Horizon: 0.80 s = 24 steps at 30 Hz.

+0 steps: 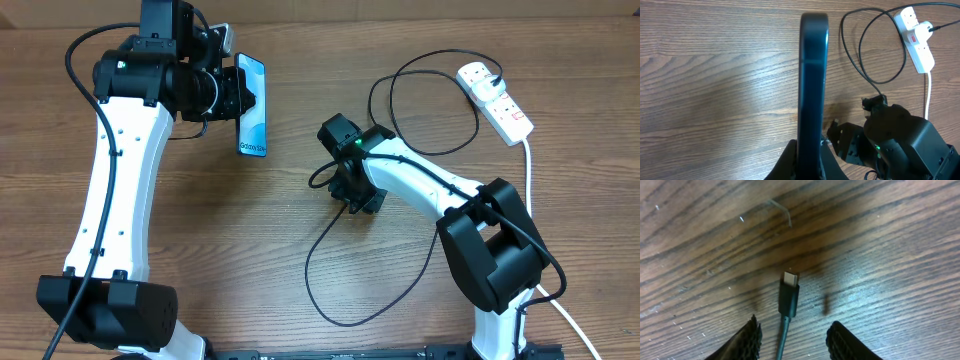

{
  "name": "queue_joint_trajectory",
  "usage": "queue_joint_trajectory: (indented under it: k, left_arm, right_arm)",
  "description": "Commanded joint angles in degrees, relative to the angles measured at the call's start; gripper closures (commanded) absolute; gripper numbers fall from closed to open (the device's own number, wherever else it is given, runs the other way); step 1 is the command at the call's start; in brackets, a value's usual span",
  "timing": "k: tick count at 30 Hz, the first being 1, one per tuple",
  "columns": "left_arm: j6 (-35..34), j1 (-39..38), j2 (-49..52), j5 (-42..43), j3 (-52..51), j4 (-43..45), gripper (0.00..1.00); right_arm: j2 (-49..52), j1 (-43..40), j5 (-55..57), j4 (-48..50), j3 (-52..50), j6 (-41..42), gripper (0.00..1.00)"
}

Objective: Plug charger to phone and switch on socket
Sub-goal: 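Close the right gripper on the cable plug and grip it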

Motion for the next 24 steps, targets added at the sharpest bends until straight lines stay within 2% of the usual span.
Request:
queue_joint_trajectory:
  k: [1, 24]
  left_arm:
    - [-0.4, 0.0, -0.3, 0.3, 0.8, 0.3, 0.96]
    - [-0.4, 0.0, -0.3, 0.3, 0.8, 0.4, 0.96]
  right_arm:
    - [0.4, 0.1, -0.1, -0.2, -0.2, 0.0, 0.60]
    - [2.8, 0.1, -0.3, 0.2, -0.2, -0.2, 0.67]
